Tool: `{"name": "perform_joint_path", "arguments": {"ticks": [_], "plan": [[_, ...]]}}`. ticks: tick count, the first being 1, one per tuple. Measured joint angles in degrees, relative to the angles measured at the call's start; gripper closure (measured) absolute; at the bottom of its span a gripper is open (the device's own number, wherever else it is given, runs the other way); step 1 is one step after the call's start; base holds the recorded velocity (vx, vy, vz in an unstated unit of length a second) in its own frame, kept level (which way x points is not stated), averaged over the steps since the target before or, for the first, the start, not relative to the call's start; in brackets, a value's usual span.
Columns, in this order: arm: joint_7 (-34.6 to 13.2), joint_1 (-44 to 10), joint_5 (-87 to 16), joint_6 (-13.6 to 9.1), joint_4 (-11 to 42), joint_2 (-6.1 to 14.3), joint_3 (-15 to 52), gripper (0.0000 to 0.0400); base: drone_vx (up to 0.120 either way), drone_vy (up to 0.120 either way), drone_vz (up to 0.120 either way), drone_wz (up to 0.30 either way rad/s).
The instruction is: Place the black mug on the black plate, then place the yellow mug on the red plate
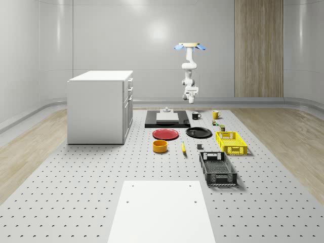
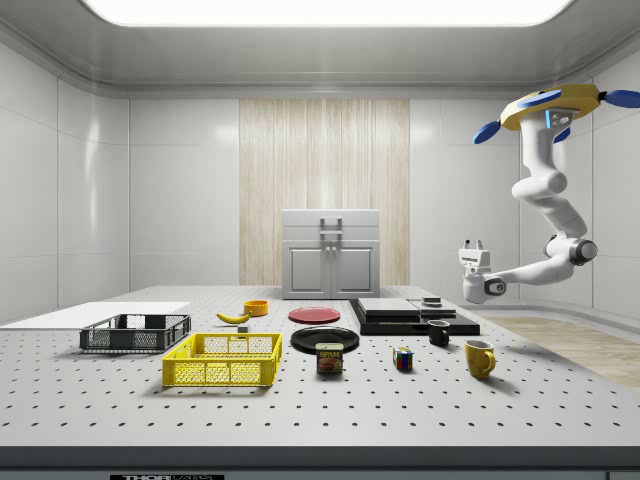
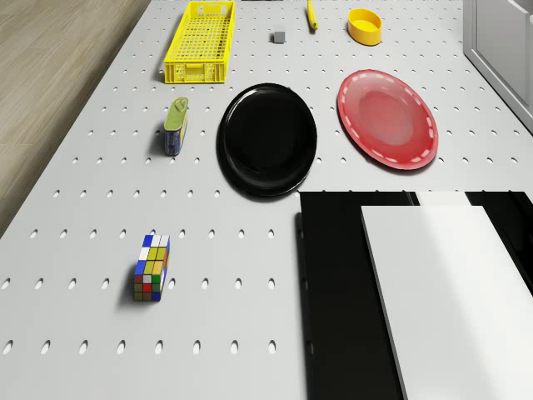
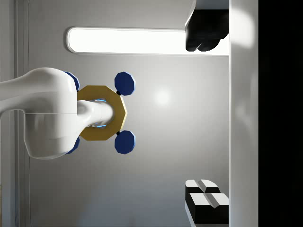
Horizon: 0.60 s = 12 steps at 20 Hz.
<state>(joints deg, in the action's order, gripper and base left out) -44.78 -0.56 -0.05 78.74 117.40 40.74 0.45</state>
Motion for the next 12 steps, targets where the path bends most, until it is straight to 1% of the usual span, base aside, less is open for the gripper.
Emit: {"name": "perform_joint_path", "arguments": {"ticks": [12], "plan": [[-0.2,-0.38,-1.62,0.53,0.38,0.37,1.18,0.0,0.12,0.0,0.0,0.0]]}}
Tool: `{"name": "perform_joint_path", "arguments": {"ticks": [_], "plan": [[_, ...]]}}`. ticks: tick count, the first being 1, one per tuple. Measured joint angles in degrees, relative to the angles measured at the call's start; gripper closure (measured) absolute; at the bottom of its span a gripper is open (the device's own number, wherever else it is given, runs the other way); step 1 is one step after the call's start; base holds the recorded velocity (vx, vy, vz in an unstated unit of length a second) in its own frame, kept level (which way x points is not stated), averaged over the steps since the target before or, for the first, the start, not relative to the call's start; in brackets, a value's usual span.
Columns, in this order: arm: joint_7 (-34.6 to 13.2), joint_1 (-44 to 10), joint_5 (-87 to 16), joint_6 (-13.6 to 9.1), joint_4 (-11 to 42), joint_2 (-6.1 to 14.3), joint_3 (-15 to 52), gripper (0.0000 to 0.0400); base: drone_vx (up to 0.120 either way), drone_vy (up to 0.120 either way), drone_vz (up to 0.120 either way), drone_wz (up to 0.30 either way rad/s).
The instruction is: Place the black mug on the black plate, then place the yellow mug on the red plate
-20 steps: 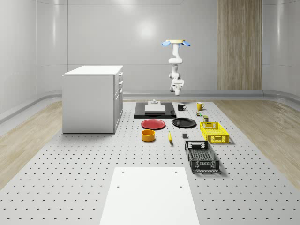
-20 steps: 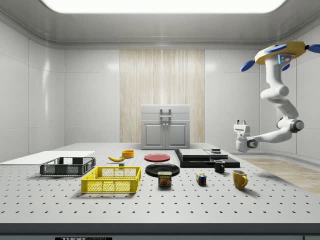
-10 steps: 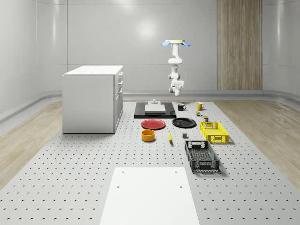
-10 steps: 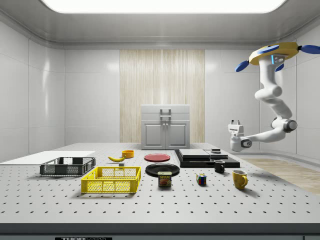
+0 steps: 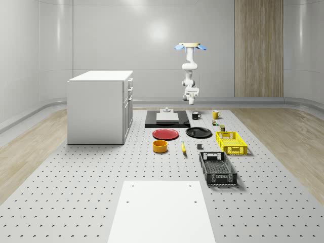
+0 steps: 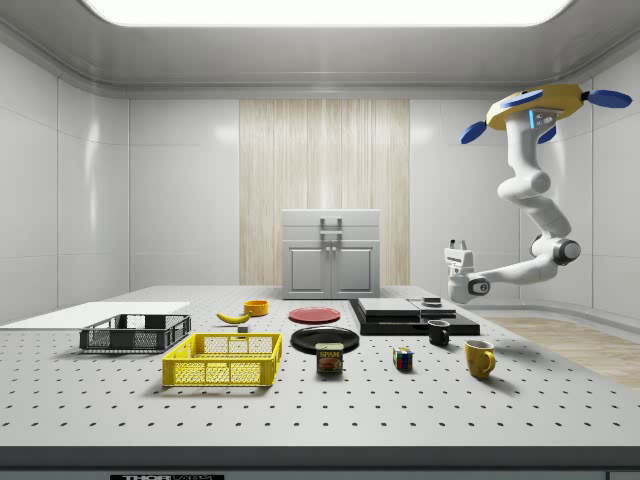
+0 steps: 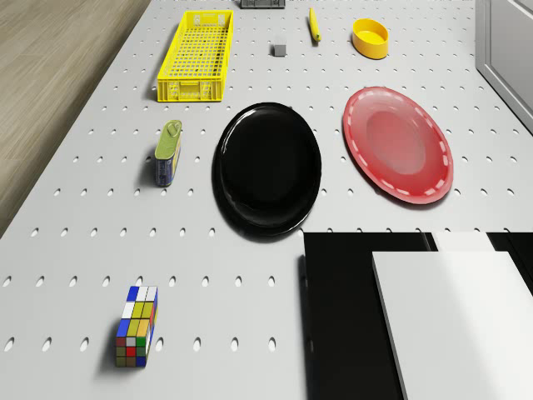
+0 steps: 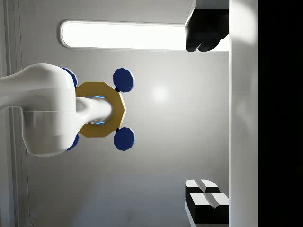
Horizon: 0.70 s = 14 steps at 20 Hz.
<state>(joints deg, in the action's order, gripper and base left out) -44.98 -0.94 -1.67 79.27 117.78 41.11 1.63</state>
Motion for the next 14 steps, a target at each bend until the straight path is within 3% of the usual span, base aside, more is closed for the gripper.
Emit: {"name": "perform_joint_path", "arguments": {"ticks": [6,8,14], "plan": [[-0.43,-0.72,-3.3,0.29,0.34,0.23,2.35,0.0,0.12,0.0,0.0,0.0],[-0.71,-1.18,-5.37,0.41,0.57,0.33,3.82,0.0,0.0,0.0,-0.04,0.0],[-2.46,-3.93,-17.71,0.99,2.93,1.01,12.5,0.0,0.0,0.0,-0.12,0.0]]}}
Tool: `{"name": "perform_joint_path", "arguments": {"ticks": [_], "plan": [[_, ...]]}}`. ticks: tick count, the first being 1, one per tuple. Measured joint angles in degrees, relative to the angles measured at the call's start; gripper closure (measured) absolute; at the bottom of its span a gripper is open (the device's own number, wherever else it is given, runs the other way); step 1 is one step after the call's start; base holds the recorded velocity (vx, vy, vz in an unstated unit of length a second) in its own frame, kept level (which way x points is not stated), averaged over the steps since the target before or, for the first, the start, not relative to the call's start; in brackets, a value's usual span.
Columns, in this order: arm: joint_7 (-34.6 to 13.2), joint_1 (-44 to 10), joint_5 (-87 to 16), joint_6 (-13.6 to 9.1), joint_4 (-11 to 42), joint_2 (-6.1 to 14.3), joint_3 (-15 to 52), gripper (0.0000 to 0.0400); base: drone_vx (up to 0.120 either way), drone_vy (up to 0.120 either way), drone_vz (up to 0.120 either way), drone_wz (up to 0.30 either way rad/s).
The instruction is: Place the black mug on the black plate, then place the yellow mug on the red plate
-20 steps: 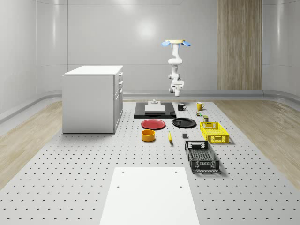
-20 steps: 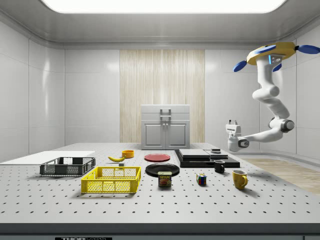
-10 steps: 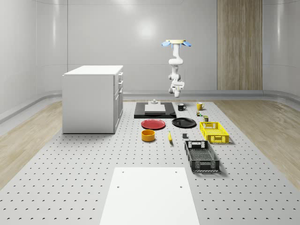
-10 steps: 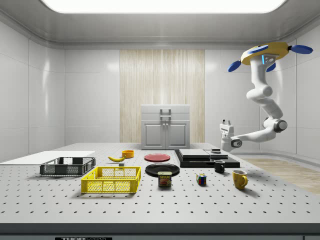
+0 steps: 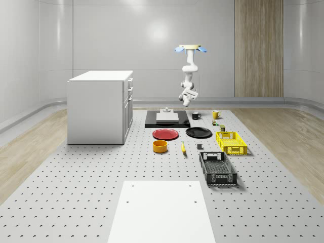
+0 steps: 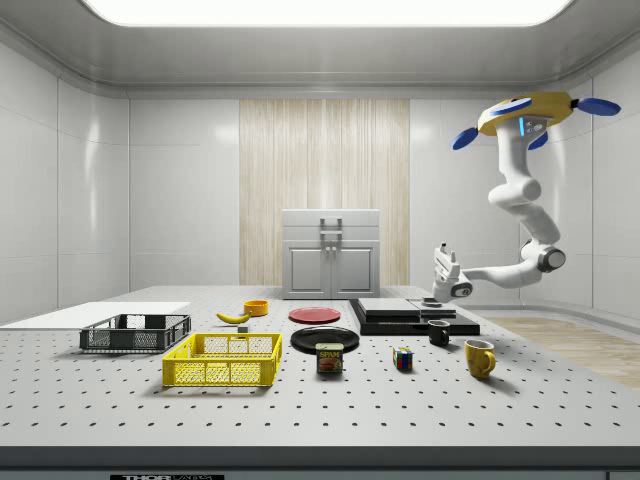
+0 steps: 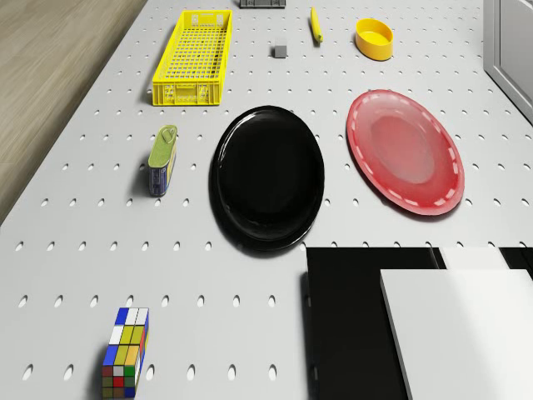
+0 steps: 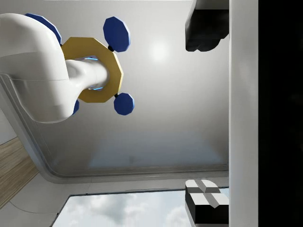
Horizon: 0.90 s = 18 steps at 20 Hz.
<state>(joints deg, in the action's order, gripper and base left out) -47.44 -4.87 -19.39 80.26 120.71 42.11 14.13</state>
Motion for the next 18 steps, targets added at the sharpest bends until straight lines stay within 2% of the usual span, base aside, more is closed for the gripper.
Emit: {"name": "perform_joint_path", "arguments": {"ticks": [3,5,8,10,14,18], "plan": [[-1.94,-2.71,-11.72,0.59,3.87,0.92,7.96,0.0,0.0,0.0,-0.12,0.0],[-4.03,-5.26,-22.17,1.11,8.49,1.97,14.7,0.0,0.0,0.0,-0.12,0.0],[-9.01,-10.54,-40.96,1.54,18.65,4.21,25.74,0.0,0.0,0.0,-0.12,0.0],[-13.62,-15.26,-54.02,0.91,26.23,5.9,32.63,0.0,0.0,0.0,-0.12,0.0],[-23.8,-27.24,-75.39,-3.33,37.71,9.06,43.37,0.0,0.0,0.0,-0.12,0.0],[-31.79,-38.54,-87.1,-8.56,42.78,11.92,50.02,0.0,0.0,0.0,-0.12,0.0]]}}
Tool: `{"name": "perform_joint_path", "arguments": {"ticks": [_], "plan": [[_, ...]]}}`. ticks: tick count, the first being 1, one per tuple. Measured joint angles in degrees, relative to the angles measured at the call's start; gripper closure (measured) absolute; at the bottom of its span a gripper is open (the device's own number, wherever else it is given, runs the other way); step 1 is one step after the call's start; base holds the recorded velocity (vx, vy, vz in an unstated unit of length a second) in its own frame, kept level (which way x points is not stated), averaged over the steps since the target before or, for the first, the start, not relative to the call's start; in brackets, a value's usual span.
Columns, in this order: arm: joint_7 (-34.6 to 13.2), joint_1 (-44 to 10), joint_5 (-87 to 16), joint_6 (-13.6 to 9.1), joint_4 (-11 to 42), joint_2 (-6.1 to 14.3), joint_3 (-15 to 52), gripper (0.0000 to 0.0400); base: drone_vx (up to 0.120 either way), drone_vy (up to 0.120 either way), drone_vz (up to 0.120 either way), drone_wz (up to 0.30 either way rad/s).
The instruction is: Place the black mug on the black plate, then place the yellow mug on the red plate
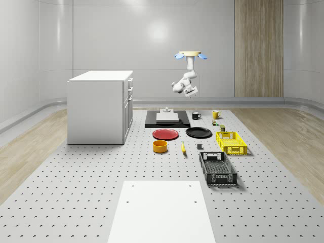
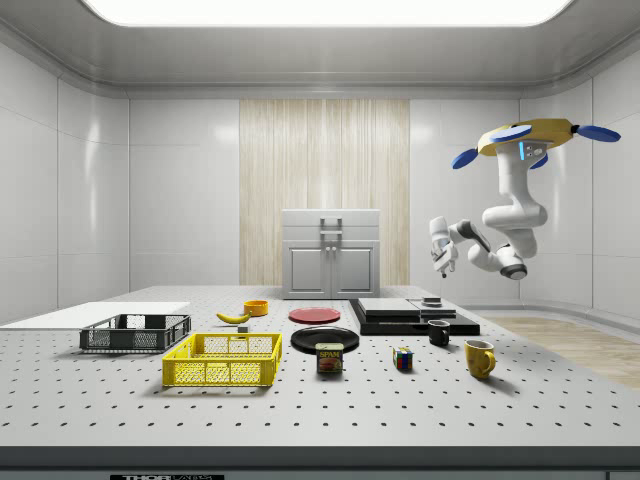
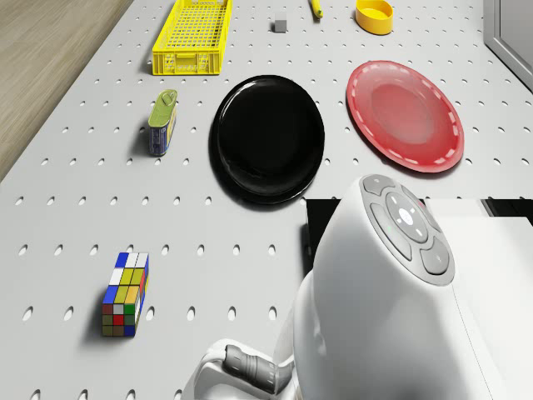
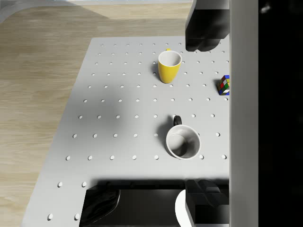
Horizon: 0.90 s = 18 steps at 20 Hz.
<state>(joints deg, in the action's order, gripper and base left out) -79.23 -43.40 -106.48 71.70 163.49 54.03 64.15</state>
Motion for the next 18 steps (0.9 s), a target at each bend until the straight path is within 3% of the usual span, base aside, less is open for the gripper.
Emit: {"name": "perform_joint_path", "arguments": {"ticks": [3,7,12,18], "plan": [[-3.93,-5.97,-4.14,-2.7,1.47,1.87,2.99,0.0,0.0,0.0,-0.12,0.0],[-7.18,-10.92,-6.49,-4.51,2.2,3.93,5.38,0.0,0.0,0.0,-0.12,0.0],[-9.42,-14.17,-7.15,-4.91,2.43,5.99,7.04,0.0,0.104,0.0,-0.12,0.0],[-10.88,-16.09,-6.72,-4.06,2.41,8.09,8.21,0.0,0.007,-0.013,-0.12,0.0]]}}
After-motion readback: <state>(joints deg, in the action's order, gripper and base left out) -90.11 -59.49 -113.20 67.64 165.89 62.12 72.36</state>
